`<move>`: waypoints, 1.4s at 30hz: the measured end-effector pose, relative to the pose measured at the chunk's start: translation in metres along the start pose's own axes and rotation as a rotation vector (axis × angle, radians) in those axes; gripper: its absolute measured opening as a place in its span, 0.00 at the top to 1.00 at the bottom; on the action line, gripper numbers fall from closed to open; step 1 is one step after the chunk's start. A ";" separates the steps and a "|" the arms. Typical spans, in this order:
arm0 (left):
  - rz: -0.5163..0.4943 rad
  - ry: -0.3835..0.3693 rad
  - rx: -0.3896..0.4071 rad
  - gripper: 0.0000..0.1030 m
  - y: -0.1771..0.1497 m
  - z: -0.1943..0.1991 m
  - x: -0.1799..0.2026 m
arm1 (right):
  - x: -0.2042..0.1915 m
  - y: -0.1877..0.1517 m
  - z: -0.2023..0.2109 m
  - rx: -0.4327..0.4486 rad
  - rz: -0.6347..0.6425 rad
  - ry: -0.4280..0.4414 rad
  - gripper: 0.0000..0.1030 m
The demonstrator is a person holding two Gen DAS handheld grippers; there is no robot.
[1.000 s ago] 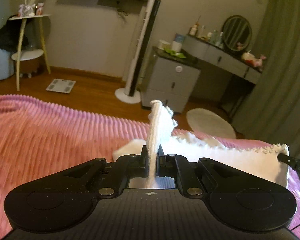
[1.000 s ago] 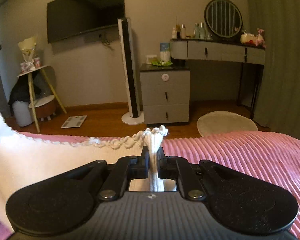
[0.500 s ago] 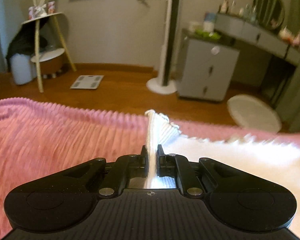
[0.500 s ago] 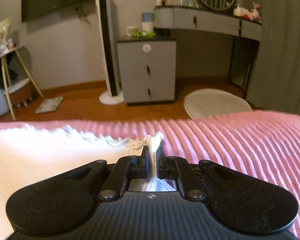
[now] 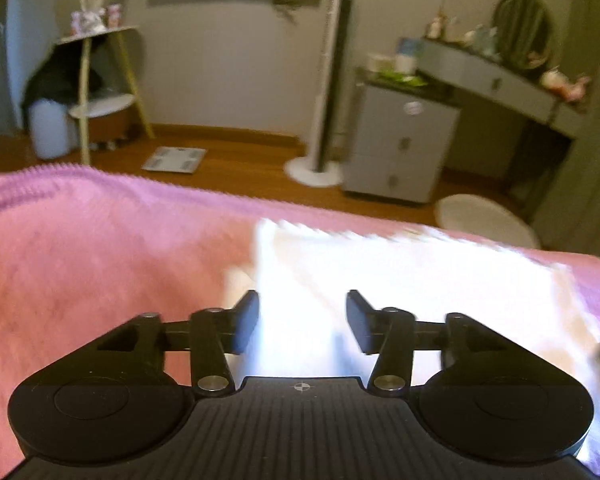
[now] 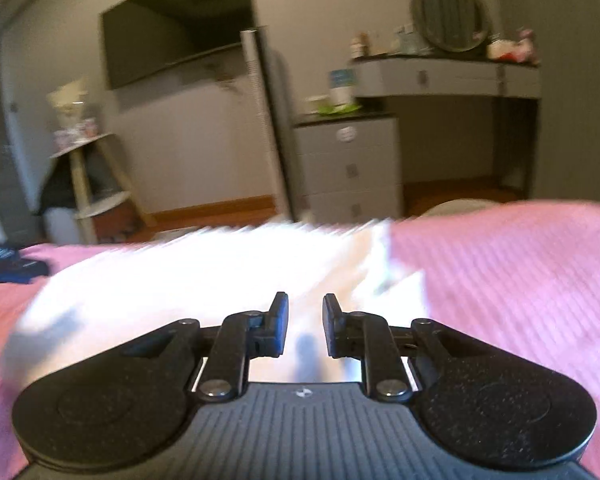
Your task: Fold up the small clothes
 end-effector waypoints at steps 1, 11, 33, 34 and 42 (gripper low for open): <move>-0.004 -0.023 -0.015 0.40 -0.009 0.002 0.006 | -0.009 -0.011 0.000 -0.009 0.003 0.027 0.82; -0.101 0.066 -0.177 0.37 -0.046 -0.009 0.006 | 0.052 -0.037 0.001 -0.110 -0.106 -0.154 0.92; 0.087 0.027 -0.215 0.27 -0.062 0.009 -0.032 | -0.011 -0.060 -0.001 -0.160 -0.034 0.012 0.05; 0.108 0.019 -0.213 0.26 -0.063 0.009 -0.035 | -0.015 -0.061 -0.003 -0.172 -0.014 0.004 0.04; 0.117 0.069 -0.206 0.24 -0.062 0.009 -0.060 | -0.012 -0.053 -0.008 -0.200 0.012 0.001 0.08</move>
Point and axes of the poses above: each gripper's, at about its wrist camera, not at the fingertips, and z roughly against the way its jaws point, x to its right, y to its top, the point moved 9 cm from there along -z, roughly the way its jaws point, and after that the axes turned 4 degrees about -x, right-handed, at the moved point
